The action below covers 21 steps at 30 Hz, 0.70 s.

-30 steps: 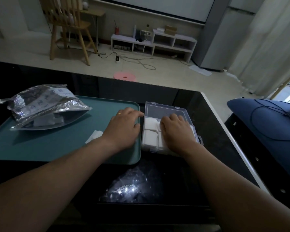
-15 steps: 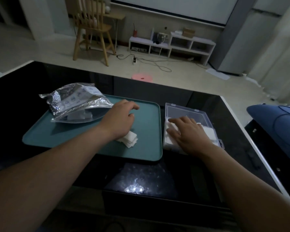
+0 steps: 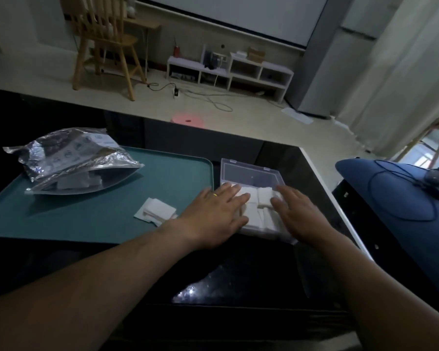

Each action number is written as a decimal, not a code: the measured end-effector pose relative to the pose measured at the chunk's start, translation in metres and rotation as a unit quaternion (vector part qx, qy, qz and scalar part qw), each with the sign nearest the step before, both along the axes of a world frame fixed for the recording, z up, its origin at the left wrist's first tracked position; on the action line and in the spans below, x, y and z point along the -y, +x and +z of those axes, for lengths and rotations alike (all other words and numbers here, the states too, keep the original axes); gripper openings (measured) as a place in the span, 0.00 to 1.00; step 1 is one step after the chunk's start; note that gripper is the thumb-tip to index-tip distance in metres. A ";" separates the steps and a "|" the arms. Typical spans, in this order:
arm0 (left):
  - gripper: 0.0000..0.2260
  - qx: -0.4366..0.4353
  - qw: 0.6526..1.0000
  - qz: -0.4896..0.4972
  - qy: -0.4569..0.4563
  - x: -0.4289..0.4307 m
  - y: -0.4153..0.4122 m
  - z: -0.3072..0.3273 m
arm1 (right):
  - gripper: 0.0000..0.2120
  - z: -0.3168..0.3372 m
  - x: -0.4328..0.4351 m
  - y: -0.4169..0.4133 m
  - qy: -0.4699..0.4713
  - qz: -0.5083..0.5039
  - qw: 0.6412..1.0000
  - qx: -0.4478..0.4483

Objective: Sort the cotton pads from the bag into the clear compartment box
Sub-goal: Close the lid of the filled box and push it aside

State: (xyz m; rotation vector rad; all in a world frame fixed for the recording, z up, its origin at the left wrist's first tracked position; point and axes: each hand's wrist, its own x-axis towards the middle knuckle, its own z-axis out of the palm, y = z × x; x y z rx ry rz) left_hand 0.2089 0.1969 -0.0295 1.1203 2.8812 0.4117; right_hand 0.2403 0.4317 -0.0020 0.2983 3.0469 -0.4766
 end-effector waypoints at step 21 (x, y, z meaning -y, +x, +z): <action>0.20 0.009 0.995 0.067 0.070 -0.057 -0.033 0.005 | 0.17 -0.016 -0.021 -0.022 -0.092 -0.043 0.981 -0.168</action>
